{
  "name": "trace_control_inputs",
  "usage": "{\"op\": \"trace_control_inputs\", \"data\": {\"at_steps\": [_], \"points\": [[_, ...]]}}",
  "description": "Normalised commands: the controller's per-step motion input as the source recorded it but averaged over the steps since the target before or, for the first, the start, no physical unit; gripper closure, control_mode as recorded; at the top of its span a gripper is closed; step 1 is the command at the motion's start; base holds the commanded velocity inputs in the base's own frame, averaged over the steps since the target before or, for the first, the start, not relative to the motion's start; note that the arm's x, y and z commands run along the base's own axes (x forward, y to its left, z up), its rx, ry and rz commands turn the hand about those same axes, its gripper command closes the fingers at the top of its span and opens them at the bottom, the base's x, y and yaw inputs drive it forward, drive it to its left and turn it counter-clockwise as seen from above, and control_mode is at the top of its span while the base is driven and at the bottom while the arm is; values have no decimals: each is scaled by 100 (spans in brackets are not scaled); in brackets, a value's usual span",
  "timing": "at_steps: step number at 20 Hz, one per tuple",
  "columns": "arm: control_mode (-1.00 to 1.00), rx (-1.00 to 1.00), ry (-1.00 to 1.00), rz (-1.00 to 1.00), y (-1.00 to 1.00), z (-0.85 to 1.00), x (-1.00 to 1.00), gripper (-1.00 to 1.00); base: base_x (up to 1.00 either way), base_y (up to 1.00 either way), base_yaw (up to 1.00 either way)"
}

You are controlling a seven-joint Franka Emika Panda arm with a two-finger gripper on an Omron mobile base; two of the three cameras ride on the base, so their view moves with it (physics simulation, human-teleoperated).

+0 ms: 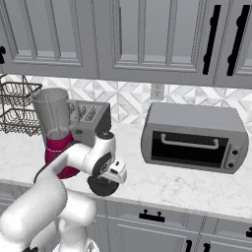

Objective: Close the lid blender by securely placing the lid on top.

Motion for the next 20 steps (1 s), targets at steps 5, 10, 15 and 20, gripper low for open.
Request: {"op": "trace_control_inputs", "data": {"at_steps": [5, 10, 15, 20], "points": [[-100, 0, -15, -3, 0, 95, 0, 100, 0, 0, 0], [-100, 0, -17, -3, 2, 100, -5, 100, 0, 0, 0], [-100, 0, -20, -2, 1, 100, -17, 100, 0, 0, 0], [-100, 0, -19, -3, 1, 100, -32, 100, 0, 0, 0]]}}
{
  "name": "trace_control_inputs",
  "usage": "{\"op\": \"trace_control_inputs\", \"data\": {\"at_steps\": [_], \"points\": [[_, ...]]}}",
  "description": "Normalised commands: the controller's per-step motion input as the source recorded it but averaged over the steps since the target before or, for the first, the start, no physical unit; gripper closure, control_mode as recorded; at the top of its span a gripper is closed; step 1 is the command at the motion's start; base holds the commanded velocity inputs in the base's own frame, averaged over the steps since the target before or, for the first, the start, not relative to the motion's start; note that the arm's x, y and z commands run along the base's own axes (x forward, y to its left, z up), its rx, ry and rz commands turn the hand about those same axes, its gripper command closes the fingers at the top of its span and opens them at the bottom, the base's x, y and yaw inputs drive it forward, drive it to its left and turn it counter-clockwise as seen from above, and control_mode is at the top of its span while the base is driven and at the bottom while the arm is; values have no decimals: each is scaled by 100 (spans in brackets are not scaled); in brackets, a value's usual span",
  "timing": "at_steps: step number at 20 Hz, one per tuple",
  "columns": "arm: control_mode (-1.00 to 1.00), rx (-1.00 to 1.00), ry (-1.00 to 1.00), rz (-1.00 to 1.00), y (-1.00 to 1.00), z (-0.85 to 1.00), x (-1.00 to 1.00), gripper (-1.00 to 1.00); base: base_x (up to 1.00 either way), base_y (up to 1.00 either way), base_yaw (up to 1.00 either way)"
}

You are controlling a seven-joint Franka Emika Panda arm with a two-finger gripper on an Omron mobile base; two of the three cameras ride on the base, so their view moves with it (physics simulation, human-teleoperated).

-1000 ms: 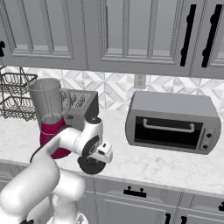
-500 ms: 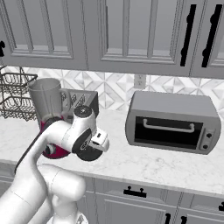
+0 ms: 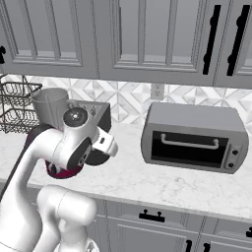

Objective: Close the lid blender by securely placing the lid on top.

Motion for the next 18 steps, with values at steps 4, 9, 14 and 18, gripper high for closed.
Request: {"op": "trace_control_inputs", "data": {"at_steps": [4, 9, 14, 18], "points": [[-100, 0, -15, -2, 12, 100, -40, 100, 0, 0, 0], [-100, -1, -11, -1, 26, 100, -34, 100, 0, 0, 0], [-100, -2, -10, 0, 31, 100, -36, 100, 0, 0, 0], [-100, -2, -9, 0, 40, 95, -24, 100, 0, 0, 0]]}}
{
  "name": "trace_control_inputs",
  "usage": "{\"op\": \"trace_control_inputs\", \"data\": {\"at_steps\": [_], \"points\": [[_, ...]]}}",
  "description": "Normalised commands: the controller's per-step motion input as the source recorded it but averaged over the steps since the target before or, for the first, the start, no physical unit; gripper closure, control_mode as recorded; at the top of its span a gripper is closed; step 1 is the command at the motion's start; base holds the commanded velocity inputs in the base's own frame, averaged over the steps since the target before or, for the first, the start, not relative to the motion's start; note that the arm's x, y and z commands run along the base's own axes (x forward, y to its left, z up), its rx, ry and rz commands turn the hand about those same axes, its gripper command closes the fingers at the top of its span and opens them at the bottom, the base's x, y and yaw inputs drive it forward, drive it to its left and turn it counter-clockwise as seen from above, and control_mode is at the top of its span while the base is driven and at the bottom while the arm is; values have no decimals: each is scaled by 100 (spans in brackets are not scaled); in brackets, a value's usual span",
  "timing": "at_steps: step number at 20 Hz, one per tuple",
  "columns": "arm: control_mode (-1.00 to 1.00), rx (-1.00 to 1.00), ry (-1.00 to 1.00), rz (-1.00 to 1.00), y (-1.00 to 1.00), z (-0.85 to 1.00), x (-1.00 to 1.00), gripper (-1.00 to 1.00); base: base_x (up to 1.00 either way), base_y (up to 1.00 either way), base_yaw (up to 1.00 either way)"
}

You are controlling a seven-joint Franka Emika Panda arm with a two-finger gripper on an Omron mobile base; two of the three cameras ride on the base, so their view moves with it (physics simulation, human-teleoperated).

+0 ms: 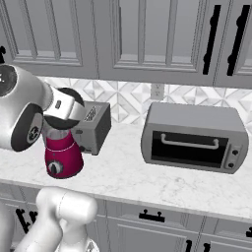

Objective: Close the lid blender by securely placing the lid on top.

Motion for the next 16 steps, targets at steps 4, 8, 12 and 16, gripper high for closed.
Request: {"op": "trace_control_inputs", "data": {"at_steps": [4, 8, 12, 16], "points": [[-100, -1, -8, 0, 44, 78, -14, 100, 0, 0, 0], [-100, 0, -4, 0, 51, 39, 0, 100, 0, 0, 0], [-100, 0, -2, 0, 37, 19, 1, 100, 0, 0, 0], [-100, 0, 1, 0, 35, 3, 24, 100, 0, 0, 0]]}}
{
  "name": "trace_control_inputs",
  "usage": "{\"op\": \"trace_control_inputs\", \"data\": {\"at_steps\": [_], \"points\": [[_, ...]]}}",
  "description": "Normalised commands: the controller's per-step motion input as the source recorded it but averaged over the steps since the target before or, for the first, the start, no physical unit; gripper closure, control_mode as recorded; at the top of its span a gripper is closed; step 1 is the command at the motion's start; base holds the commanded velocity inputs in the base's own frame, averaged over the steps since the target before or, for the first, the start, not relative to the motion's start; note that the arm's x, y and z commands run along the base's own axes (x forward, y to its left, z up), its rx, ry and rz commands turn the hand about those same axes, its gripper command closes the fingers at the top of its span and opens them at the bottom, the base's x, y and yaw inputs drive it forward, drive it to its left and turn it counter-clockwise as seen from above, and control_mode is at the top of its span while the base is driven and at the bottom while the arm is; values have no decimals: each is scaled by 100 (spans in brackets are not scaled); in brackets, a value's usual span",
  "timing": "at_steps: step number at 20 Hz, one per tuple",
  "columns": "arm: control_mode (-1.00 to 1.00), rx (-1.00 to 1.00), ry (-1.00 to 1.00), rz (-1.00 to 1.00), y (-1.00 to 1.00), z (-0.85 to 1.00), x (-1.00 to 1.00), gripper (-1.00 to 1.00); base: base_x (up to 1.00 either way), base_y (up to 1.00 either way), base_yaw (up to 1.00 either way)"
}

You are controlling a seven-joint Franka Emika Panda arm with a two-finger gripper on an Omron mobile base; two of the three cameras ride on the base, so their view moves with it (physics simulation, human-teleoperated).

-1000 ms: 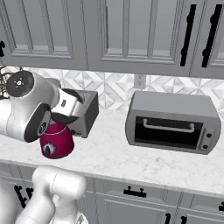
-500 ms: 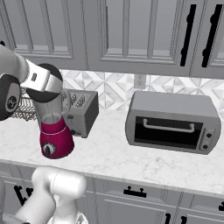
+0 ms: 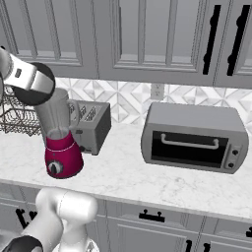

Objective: Close the lid blender by securely placing the lid on top.

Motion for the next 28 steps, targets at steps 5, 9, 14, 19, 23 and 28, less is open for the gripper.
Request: {"op": "trace_control_inputs", "data": {"at_steps": [5, 9, 14, 19, 23, 28], "points": [[-100, 0, 13, 0, 37, -2, 53, 100, 0, 0, 0], [-100, 0, 20, 0, 30, -6, 56, 100, 0, 0, 0], [-100, 0, 19, 0, 19, -9, 45, 100, 0, 0, 0], [-100, 0, 19, 0, 8, -22, 22, 100, 0, 0, 0], [-100, 0, 8, 0, 0, -24, 1, 100, 0, 0, 0], [-100, 0, 3, 0, 0, -2, 18, 100, 0, 0, 0]]}}
